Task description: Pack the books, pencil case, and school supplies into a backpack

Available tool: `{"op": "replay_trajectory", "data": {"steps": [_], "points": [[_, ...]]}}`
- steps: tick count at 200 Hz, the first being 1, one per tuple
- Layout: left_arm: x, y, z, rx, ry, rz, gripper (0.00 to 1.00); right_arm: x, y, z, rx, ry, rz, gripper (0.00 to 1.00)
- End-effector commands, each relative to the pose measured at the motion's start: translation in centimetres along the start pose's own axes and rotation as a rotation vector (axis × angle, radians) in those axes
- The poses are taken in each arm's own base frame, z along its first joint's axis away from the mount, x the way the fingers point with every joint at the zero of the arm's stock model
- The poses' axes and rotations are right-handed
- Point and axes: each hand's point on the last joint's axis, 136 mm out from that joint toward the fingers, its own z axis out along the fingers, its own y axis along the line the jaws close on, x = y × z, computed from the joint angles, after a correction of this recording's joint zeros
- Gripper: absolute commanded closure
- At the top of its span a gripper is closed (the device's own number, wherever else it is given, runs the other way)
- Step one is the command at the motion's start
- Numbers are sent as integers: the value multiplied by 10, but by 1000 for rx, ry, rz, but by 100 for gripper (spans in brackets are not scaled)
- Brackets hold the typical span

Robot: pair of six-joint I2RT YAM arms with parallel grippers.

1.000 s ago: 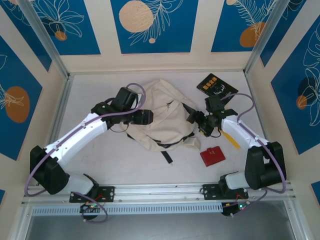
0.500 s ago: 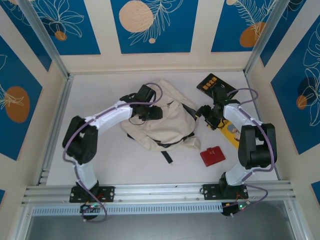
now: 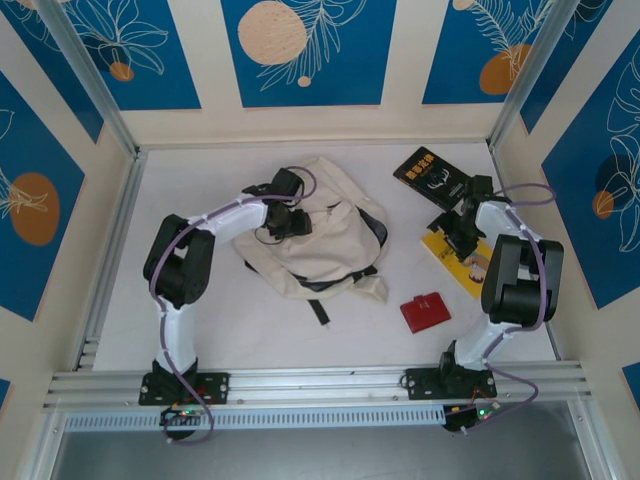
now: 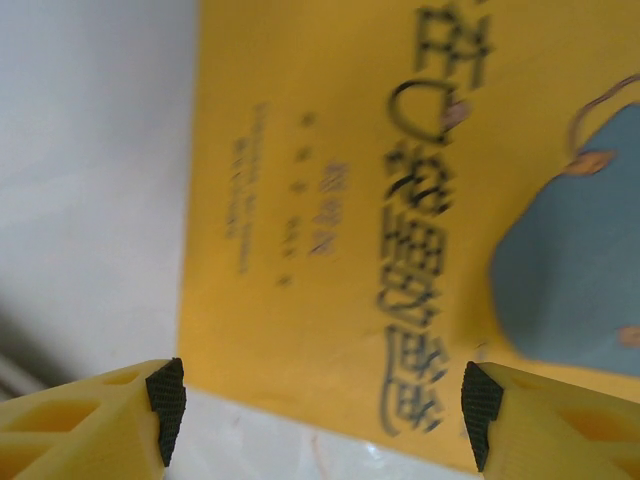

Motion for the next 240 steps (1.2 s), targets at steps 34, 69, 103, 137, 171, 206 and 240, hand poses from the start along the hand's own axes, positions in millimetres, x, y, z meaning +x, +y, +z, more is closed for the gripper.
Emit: {"op": "replay_trajectory", "data": {"steps": [34, 69, 103, 137, 171, 206, 240], "points": [[9, 105, 7, -147, 60, -168, 52, 4, 23, 26, 10, 118, -97, 27], [-4, 122, -20, -122, 16, -206, 49, 41, 62, 45, -51, 228, -195, 29], [-17, 107, -53, -61, -24, -171, 37, 86, 92, 54, -83, 307, -289, 30], [-27, 87, -85, 18, -71, -155, 31, 138, 122, 48, -141, 384, -420, 33], [-30, 70, -112, 79, -105, -139, 27, 168, 138, 27, -134, 369, -576, 34], [-27, 60, -129, 104, -120, -122, 23, 125, 140, 7, -17, 173, -549, 33], [-22, 62, -137, 94, -131, -117, 14, 88, 146, 15, 76, 65, -477, 33]]}}
